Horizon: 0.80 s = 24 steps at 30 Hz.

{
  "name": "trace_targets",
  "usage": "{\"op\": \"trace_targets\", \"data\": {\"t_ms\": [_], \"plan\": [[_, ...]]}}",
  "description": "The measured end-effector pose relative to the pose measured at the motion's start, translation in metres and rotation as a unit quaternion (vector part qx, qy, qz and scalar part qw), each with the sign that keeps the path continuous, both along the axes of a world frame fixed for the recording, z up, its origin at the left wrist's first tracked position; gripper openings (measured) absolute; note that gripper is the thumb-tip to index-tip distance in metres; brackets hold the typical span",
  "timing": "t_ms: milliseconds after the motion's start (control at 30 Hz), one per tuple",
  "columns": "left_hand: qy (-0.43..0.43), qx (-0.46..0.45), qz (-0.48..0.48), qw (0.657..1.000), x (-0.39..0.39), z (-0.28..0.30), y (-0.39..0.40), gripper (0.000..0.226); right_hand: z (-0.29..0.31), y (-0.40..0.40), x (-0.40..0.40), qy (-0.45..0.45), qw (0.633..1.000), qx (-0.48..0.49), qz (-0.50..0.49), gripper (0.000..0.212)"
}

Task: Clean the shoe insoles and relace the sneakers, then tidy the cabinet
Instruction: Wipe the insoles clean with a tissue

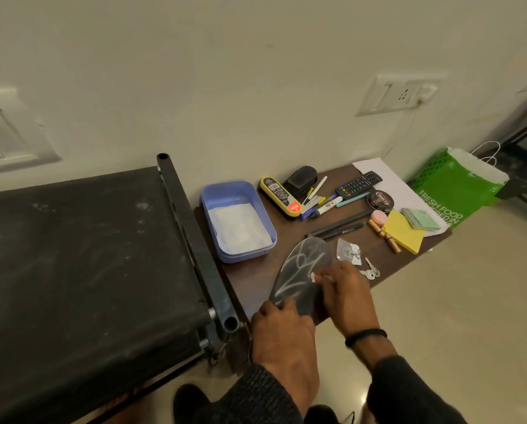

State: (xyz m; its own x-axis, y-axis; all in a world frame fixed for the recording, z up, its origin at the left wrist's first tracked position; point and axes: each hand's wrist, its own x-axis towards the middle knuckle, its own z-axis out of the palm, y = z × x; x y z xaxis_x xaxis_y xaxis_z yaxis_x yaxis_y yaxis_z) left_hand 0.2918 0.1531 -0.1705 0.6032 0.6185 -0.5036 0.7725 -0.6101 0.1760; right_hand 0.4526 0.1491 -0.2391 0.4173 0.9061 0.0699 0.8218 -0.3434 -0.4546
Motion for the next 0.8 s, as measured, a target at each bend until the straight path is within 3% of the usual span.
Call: {"op": "trace_targets", "data": {"t_ms": [100, 267, 467, 700, 800], "plan": [[-0.016, -0.006, 0.007, 1.0, 0.0, 0.001, 0.0, 0.037, 0.0, 0.007, 0.007, 0.003, 0.999, 0.01, -0.039, 0.013], [-0.04, -0.004, 0.032, 0.999, 0.002, 0.004, 0.006, 0.04, 0.001, -0.026, -0.012, -0.017, 0.998, -0.01, 0.066, 0.015], [-0.016, 0.005, 0.027, 0.999, 0.008, 0.01, 0.004, 0.051, -0.001, 0.035, 0.025, 0.038, 0.999, 0.009, -0.036, 0.011], [-0.044, -0.02, 0.045, 0.998, 0.005, 0.007, 0.007, 0.043, 0.005, -0.014, -0.002, 0.001, 0.988, -0.033, 0.152, 0.013], [-0.084, -0.016, 0.059, 0.995, -0.003, 0.001, 0.005, 0.041, 0.018, 0.029, 0.029, 0.005, 0.996, -0.032, 0.087, 0.013]]}}
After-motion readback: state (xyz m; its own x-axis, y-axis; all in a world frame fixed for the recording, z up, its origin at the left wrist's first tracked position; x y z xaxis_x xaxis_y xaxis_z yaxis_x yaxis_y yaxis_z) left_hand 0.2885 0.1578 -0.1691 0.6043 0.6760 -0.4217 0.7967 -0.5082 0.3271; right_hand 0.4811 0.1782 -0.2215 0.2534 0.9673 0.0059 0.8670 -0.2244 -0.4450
